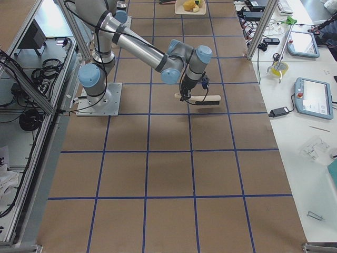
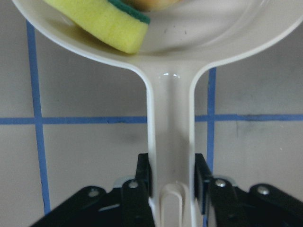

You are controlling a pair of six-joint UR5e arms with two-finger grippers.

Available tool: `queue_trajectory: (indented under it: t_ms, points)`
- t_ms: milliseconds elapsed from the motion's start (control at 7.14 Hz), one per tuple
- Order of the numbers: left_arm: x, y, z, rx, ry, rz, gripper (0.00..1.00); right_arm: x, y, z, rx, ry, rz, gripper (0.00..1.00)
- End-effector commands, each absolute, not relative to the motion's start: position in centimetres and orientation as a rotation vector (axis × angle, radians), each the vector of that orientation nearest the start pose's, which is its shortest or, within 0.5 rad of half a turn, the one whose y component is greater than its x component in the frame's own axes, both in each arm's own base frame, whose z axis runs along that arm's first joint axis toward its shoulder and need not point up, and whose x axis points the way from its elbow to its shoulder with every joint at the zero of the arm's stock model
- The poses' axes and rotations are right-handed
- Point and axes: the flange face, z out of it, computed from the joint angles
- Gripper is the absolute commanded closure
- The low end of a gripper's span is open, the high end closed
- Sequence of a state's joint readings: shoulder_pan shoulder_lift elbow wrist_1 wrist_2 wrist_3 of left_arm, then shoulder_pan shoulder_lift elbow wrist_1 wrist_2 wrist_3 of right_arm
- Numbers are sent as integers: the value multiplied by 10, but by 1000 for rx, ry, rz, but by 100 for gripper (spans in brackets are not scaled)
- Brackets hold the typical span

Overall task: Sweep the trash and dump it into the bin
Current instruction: 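Carry the loaded dustpan with the left gripper over the black bin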

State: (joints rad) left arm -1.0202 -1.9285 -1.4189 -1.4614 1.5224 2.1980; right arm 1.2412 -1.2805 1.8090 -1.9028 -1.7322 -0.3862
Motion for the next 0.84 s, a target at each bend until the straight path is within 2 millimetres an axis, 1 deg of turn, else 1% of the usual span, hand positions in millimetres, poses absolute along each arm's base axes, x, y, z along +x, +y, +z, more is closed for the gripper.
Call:
queue_trajectory:
  t_ms: [0,140,280,420,560,700]
  points:
    - [341,-547,428,-2283,-1976,8,100,-74,-548,247,-98,3220,357,100]
    - [393,-528,454,-2362,-1946,-31,100,-82,-551,242,-44,3205,366,100]
    - [432,-515,483,-2462,-1913,-97,100,-84,-556,245,-42,3205,356,100]
    - [460,-512,496,-2537,-1859,-151,100,-85,-557,245,-50,3202,359,100]
    - [483,-514,494,-2571,-1826,-192,100,-85,-556,244,-62,3197,369,100]
    - [506,-518,481,-2594,-1801,-237,100,-85,-556,243,-65,3195,373,100]
